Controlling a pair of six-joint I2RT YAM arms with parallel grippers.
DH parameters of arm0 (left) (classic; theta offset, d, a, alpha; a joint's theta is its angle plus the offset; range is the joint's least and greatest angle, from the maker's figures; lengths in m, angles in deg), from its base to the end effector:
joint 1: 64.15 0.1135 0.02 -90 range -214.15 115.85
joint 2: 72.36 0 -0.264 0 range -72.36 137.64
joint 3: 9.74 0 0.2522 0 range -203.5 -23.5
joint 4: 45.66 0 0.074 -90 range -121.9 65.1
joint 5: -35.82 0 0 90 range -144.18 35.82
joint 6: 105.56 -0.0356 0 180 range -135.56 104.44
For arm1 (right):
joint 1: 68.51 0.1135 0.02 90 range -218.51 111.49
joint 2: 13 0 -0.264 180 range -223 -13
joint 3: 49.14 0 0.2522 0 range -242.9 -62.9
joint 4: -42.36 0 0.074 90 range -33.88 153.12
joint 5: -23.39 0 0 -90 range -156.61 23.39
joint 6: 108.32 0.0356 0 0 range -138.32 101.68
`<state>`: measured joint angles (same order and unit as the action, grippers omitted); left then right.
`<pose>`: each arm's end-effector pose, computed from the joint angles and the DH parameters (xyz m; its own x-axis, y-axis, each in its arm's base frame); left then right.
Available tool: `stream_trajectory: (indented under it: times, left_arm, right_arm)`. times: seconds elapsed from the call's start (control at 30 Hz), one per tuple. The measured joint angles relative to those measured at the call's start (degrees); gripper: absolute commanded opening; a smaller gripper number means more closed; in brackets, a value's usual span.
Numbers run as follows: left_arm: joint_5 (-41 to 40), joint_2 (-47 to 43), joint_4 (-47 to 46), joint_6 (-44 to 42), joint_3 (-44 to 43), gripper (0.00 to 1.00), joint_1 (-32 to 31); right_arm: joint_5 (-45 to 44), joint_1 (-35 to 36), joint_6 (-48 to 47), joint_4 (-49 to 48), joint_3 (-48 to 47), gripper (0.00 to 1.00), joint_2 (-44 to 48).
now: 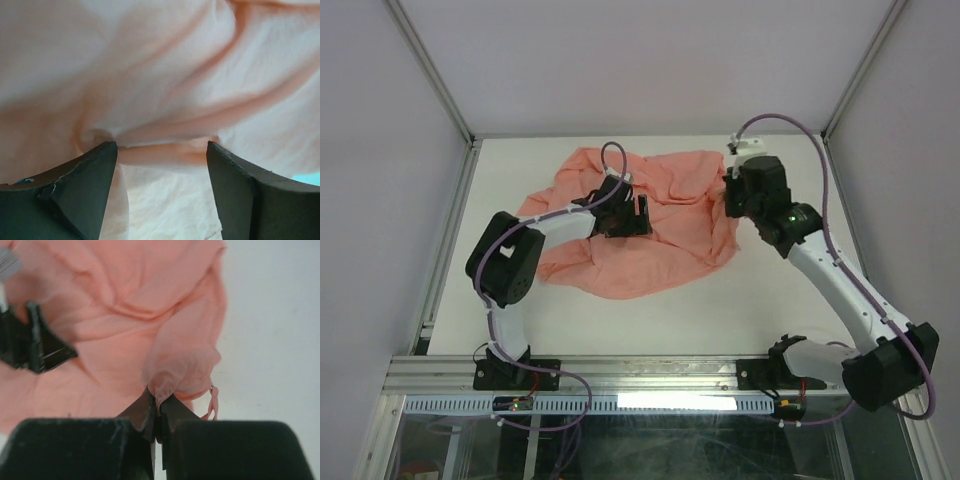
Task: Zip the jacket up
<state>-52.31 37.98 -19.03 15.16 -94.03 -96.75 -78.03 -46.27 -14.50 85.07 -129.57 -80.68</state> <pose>0.3404 -0.2191 0.1631 -0.8596 -0.0563 -0.5079 0.1350 0.9336 -0.3320 0.2434 0.0919 0.3590 -0.4754 -0.1238 -0.8710 -0.1809 0.9826 -0.0409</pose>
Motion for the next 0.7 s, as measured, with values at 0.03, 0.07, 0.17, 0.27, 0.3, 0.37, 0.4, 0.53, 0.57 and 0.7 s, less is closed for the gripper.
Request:
stream_trajectory:
  times: [0.03, 0.07, 0.17, 0.27, 0.3, 0.37, 0.4, 0.53, 0.57, 0.7]
  left_arm:
    - [0.3, -0.7, 0.0, 0.2, 0.7, 0.76, -0.2]
    - [0.7, -1.5, 0.1, 0.3, 1.5, 0.77, -0.5]
    - [1.8, -5.8, 0.5, 1.1, 4.2, 0.79, -0.9]
    - [1.9, -12.1, 0.6, 2.1, 6.8, 0.81, -0.7]
    - [1.8, -15.3, 0.5, 2.6, 8.0, 0.81, -0.7]
    - [1.6, -20.5, -0.1, 3.2, 9.9, 0.82, -0.7]
    - [1.6, -22.3, -0.5, 3.4, 10.7, 0.82, -0.7]
    - [1.7, -28.3, -2.0, 4.6, 15.0, 0.81, -0.7]
    - [1.8, -29.3, -2.0, 4.8, 16.2, 0.81, -0.7]
    - [2.3, -31.8, -1.4, 5.4, 20.7, 0.82, -1.0]
  right_arm:
    - [1.4, 2.2, -0.5, 0.0, 1.1, 0.00, -0.3]
    - [2.1, 5.0, -0.9, 0.0, 1.6, 0.01, -0.7]
    - [5.7, 12.7, -1.5, -1.0, 3.2, 0.02, -2.7]
    - [9.4, 18.6, -1.6, -2.9, 5.6, 0.12, -4.3]
    - [10.8, 20.6, -1.5, -3.6, 6.6, 0.15, -4.7]
    - [13.8, 24.5, -1.3, -4.2, 8.5, 0.23, -5.9]
    - [15.2, 26.0, -1.1, -4.2, 9.1, 0.28, -6.7]
    - [21.2, 30.1, -0.7, -4.2, 10.1, 0.45, -10.3]
    - [22.8, 30.4, -0.7, -4.0, 10.3, 0.49, -10.8]
    - [24.6, 30.3, 0.0, -3.2, 10.8, 0.61, -10.1]
